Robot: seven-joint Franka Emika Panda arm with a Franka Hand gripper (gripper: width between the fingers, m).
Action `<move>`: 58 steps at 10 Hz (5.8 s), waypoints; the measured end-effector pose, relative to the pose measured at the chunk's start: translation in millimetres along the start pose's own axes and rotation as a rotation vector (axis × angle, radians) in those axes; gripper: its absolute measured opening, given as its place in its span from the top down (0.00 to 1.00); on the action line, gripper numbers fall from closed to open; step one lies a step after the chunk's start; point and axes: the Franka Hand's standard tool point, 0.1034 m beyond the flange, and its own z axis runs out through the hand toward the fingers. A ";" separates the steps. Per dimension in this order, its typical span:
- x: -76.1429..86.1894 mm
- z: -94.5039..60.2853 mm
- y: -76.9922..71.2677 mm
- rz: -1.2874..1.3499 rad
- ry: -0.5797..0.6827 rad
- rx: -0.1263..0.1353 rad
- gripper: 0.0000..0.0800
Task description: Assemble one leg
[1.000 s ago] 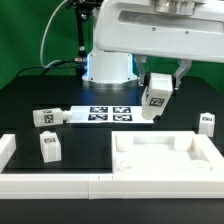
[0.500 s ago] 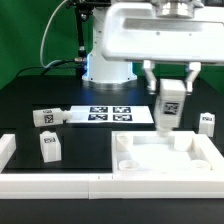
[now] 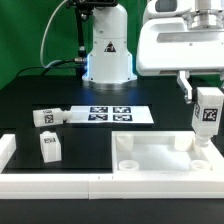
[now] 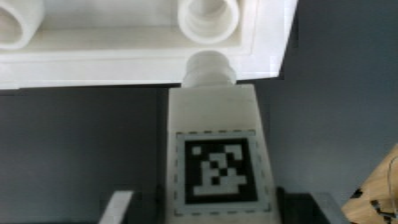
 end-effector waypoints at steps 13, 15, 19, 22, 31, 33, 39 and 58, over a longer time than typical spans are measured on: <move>-15.3 21.8 -0.2 -0.040 0.080 -0.009 0.64; -20.5 23.6 -1.8 -0.037 0.073 -0.010 0.64; -30.7 30.6 -5.1 -0.040 0.056 -0.010 0.64; -36.8 36.4 -2.3 -0.036 0.047 -0.018 0.64; -34.8 39.6 1.7 -0.054 -0.027 -0.027 0.22; -26.3 39.9 6.6 -0.031 -0.182 -0.036 0.19; -27.0 43.9 5.8 0.055 -0.560 -0.055 0.19; -31.8 48.7 5.6 1.556 -0.366 -0.225 0.64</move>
Offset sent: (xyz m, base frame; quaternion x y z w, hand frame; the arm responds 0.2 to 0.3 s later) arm 0.0000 0.0000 0.0000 0.0000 0.0000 0.0000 1.0000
